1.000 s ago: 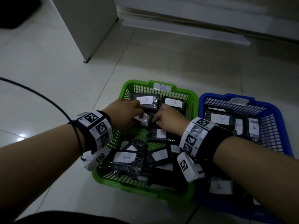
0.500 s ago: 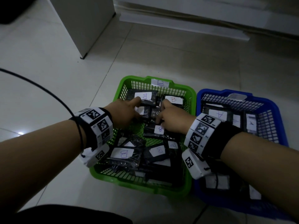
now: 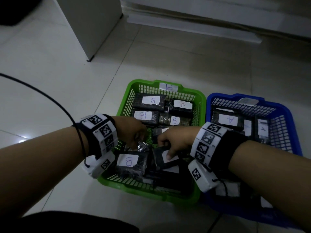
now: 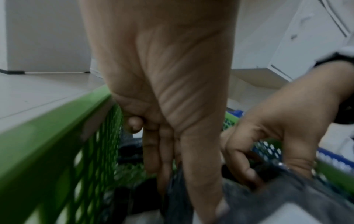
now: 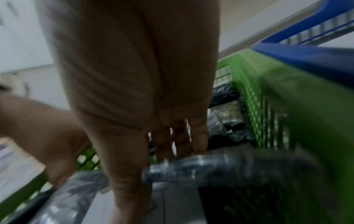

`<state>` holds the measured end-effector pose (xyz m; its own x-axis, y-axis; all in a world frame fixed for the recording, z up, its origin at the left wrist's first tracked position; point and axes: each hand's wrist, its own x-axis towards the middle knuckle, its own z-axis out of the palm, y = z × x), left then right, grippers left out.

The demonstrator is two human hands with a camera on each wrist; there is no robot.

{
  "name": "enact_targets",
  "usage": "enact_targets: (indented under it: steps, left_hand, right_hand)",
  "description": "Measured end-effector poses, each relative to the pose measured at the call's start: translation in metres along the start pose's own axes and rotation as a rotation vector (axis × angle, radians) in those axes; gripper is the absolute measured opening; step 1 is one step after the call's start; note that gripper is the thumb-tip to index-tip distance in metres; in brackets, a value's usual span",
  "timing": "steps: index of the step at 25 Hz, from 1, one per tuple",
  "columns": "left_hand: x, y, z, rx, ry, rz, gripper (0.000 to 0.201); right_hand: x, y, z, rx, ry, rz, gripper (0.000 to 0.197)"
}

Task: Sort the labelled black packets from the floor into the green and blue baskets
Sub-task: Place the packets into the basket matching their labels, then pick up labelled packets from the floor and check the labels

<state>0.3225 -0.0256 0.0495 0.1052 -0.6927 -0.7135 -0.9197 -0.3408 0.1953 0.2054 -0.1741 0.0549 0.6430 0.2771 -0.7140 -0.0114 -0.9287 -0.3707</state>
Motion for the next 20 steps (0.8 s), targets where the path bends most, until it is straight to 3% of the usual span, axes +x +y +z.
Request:
enact_targets:
  steps: [4,8,10,12,16,20]
  left_hand:
    - [-0.005,-0.006,-0.013,-0.164,0.065,-0.103,0.050]
    - [-0.004,-0.011,-0.021,-0.154,0.235,-0.172,0.044]
    - [-0.003,-0.011,-0.021,-0.138,0.239,-0.184,0.047]
    - [-0.003,-0.009,-0.019,-0.135,0.222,-0.185,0.040]
    - [-0.002,-0.006,-0.014,-0.081,0.215,-0.151,0.035]
    - [-0.003,-0.002,-0.008,0.004,0.147,-0.155,0.037]
  right_hand:
    - [-0.006,0.012,-0.015,0.267,0.079,-0.032,0.019]
    - [-0.010,0.014,-0.025,0.616,0.353,0.014,0.008]
    - [-0.009,0.014,-0.029,0.579,0.522,0.087,0.016]
    - [-0.007,0.015,-0.029,0.474,0.591,0.188,0.023]
    - [-0.002,0.014,-0.027,0.312,0.484,0.329,0.031]
    - [-0.005,0.010,-0.032,0.223,0.301,0.329,0.035]
